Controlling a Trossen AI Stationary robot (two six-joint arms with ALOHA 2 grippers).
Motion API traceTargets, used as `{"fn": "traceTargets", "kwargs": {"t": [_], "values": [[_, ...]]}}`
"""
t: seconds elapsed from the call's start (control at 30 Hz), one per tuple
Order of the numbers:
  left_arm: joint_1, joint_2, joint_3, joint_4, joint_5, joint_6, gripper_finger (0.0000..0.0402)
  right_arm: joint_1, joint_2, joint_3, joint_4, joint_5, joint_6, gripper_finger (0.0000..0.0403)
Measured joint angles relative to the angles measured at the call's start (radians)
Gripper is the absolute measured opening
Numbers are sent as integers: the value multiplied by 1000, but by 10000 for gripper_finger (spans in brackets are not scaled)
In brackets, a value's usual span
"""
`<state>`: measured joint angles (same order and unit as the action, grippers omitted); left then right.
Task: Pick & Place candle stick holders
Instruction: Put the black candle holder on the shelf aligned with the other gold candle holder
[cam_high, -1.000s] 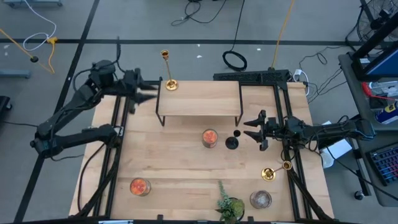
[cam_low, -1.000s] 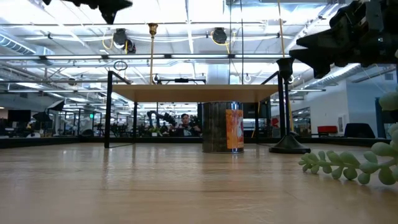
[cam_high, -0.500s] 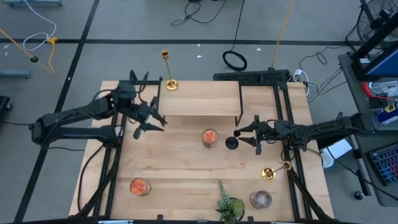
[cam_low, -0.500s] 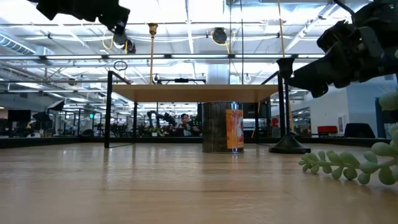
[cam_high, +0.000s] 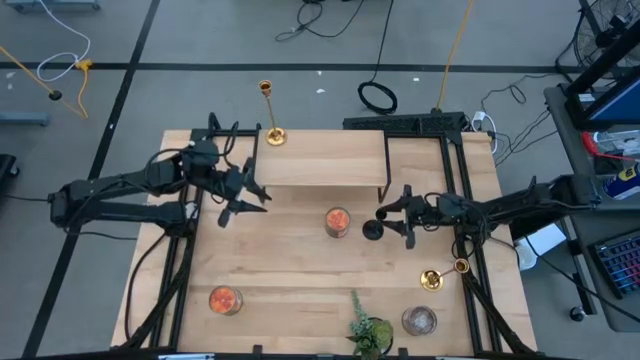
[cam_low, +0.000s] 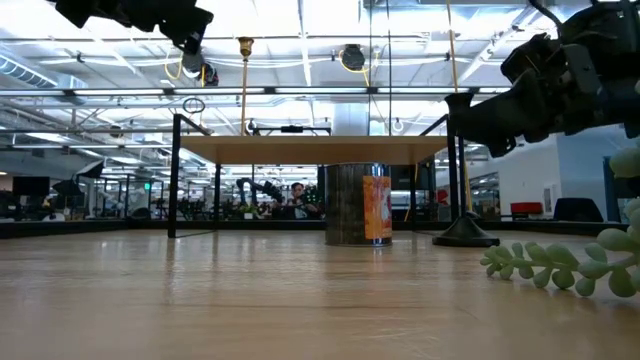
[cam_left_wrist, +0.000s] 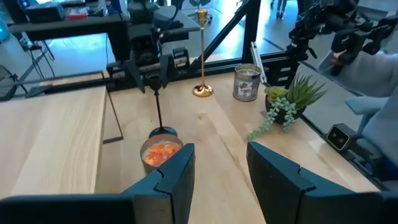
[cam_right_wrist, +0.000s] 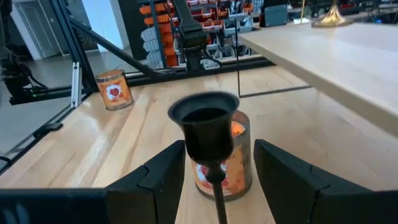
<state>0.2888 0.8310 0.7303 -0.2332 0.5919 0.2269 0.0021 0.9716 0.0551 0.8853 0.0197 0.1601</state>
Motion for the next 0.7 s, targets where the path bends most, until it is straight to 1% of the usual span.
{"fn": "traceTargets", "kwargs": {"t": [0.1, 0.3, 0.53, 0.7], "values": [[-10, 0, 0, 6, 0, 0, 152, 0, 59, 0, 51, -24, 11, 187], [-22, 0, 0, 7, 0, 0, 152, 0, 153, 3, 157, -23, 11, 187], [-23, 0, 0, 7, 0, 0, 152, 0, 260, 50, 161, -24, 11, 187], [-23, 0, 0, 7, 0, 0, 152, 0, 306, 51, 156, -20, -9, 187]]}}
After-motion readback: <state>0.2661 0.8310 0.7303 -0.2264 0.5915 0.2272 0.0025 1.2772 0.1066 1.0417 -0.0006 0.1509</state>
